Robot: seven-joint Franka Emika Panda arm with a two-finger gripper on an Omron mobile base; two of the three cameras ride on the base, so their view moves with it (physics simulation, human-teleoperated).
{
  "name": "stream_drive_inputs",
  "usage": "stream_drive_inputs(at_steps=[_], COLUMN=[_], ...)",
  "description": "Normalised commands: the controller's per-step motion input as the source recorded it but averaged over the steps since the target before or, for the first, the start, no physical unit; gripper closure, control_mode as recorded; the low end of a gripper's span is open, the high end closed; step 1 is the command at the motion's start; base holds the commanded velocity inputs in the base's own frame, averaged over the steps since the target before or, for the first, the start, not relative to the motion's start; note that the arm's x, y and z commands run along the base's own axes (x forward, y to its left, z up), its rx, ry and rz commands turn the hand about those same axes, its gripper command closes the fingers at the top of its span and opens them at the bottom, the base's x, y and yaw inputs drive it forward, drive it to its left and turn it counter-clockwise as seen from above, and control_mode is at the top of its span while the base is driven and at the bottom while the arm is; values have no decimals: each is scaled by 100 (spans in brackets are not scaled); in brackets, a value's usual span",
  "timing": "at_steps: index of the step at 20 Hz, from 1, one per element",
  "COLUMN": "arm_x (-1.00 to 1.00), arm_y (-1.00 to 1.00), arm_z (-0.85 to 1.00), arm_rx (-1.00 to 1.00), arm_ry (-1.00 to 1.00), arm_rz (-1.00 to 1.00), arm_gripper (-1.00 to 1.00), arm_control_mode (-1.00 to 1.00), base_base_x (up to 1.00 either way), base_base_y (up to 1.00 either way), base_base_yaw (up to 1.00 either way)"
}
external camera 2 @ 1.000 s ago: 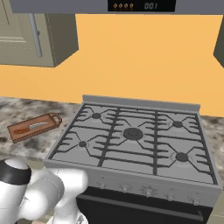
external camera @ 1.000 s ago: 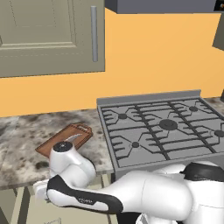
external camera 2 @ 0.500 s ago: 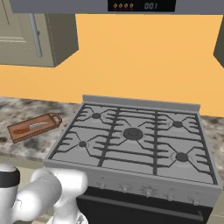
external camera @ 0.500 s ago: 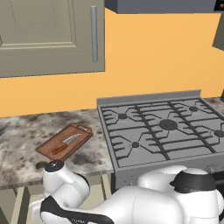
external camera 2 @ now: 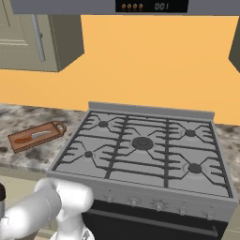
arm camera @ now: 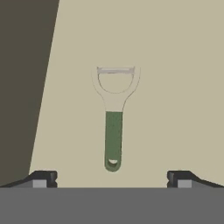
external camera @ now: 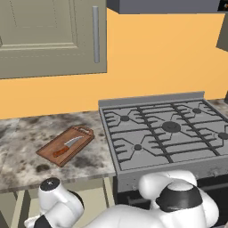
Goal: Open the drawer on the left and place the cutting tools on the cutting board.
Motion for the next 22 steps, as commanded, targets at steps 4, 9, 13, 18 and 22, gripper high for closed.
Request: stream_drive_inputs(at_steps=[4,9,13,18,22], arm_x=[0,-4,0,0,0], arm_y=[27,17,4,1,7], arm_z=[-46,-46,-43,-46,-44], arm_rx=[-2,-4,-6,-5,-4], arm_ry=[0,0,0,0,0], arm_rz=[0,2,3,3,3], arm_gripper=[-100,-100,-100,-100,-100], arm_control_mode=[-100,-100,-100,-100,-100], base_base_x=[0,0,0,0,0], base_base_y=[0,0,0,0,0], base_base_yaw=[0,0,0,0,0])
